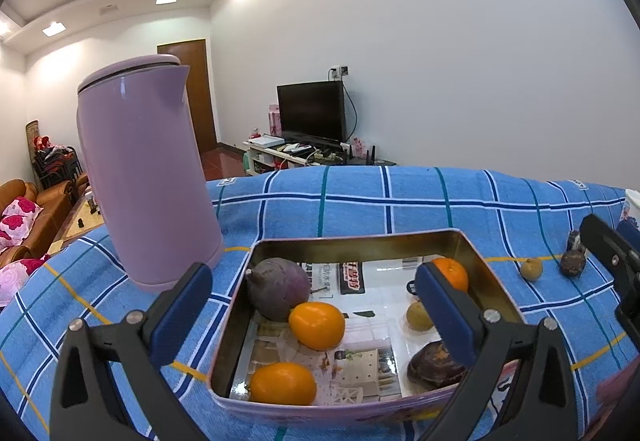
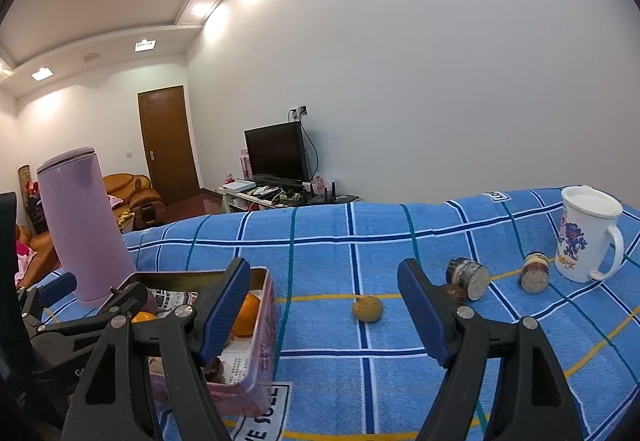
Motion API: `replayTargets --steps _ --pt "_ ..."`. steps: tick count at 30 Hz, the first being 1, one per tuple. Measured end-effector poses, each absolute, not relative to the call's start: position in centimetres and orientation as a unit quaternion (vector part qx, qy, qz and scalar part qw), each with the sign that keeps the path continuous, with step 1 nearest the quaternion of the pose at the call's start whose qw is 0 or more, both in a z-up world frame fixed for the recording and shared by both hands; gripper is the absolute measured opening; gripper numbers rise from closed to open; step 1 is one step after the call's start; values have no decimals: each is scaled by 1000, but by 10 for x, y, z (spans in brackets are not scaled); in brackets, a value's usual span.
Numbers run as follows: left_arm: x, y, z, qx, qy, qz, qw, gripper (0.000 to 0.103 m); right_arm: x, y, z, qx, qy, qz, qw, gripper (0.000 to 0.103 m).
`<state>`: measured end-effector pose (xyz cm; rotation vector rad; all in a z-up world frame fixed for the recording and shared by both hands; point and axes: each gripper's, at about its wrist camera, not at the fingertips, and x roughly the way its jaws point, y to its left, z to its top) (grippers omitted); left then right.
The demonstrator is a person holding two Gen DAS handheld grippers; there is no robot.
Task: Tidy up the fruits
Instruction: 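Lift both open tools from the tin toward the remaining fruits by the mug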
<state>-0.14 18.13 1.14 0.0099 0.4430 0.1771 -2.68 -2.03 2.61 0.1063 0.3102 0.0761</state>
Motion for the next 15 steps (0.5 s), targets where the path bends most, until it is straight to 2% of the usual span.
replayTargets --steps 15 --pt "-6 177 13 2 219 92 971 103 -36 -54 26 54 154 10 987 77"
